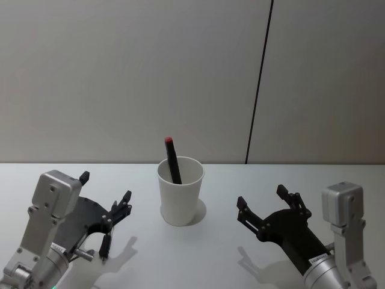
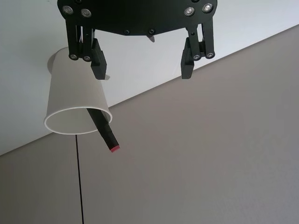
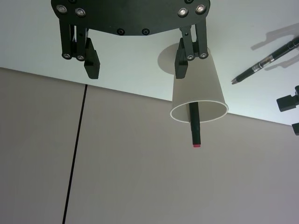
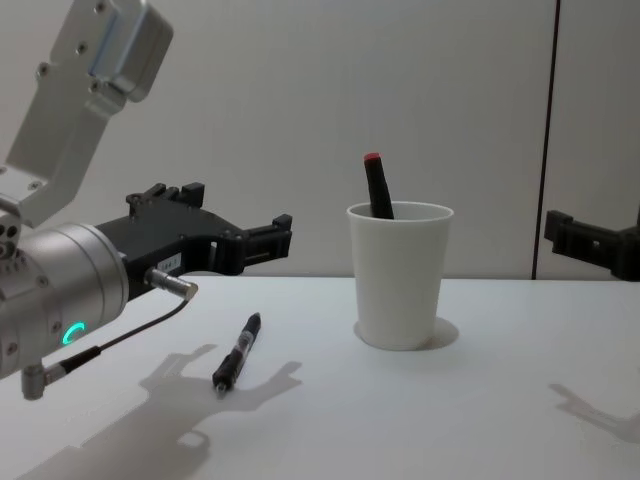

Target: Place the pen into the pen holder.

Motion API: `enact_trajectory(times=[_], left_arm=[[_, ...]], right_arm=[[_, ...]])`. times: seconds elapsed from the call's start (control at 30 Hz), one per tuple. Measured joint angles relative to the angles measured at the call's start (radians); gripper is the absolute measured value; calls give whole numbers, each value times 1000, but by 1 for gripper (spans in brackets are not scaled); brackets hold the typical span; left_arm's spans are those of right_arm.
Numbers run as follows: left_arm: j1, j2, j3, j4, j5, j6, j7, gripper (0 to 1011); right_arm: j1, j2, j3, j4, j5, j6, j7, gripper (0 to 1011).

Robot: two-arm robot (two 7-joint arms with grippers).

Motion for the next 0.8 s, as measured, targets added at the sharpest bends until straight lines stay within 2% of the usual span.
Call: enact_trajectory(times=[0.67, 0.8], left_arm=[[0, 0, 0, 0, 0, 0, 0, 1003], [-5, -2, 0, 0, 0, 18, -1, 1003]], right_arm=[[0, 0, 1, 0, 0, 0, 0, 1001], [0, 0, 1, 0, 0, 1, 0, 1001]])
